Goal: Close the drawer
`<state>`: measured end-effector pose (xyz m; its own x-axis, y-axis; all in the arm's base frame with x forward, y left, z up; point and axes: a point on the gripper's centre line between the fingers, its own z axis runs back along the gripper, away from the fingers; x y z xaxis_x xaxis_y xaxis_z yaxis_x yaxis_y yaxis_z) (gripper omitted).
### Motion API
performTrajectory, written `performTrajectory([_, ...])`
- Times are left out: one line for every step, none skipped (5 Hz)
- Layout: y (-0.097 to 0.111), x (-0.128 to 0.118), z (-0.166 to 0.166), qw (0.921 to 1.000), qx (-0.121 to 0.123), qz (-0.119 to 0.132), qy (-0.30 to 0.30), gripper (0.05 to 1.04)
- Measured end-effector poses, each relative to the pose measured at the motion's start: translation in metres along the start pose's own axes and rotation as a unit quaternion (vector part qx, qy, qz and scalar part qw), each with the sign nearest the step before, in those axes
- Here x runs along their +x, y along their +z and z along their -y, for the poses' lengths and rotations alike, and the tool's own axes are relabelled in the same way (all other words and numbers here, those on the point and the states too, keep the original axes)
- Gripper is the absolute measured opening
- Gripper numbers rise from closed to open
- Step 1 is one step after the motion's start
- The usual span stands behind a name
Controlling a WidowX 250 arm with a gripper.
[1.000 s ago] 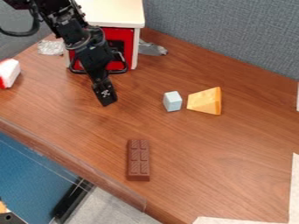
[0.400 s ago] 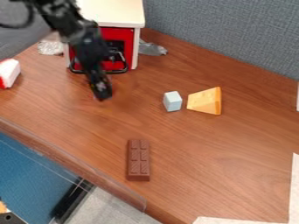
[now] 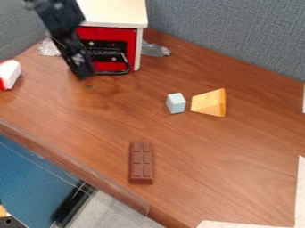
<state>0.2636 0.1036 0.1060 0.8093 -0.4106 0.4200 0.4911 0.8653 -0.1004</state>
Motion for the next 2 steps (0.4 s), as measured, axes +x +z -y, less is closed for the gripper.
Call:
performTrajectory([0.025, -0.012, 0.006, 0.9999, 0.013, -0.009, 0.007, 0.999])
performTrajectory([0.048, -0.026, 0.012, 0.9968, 0.052, -0.057, 0.021, 0.999])
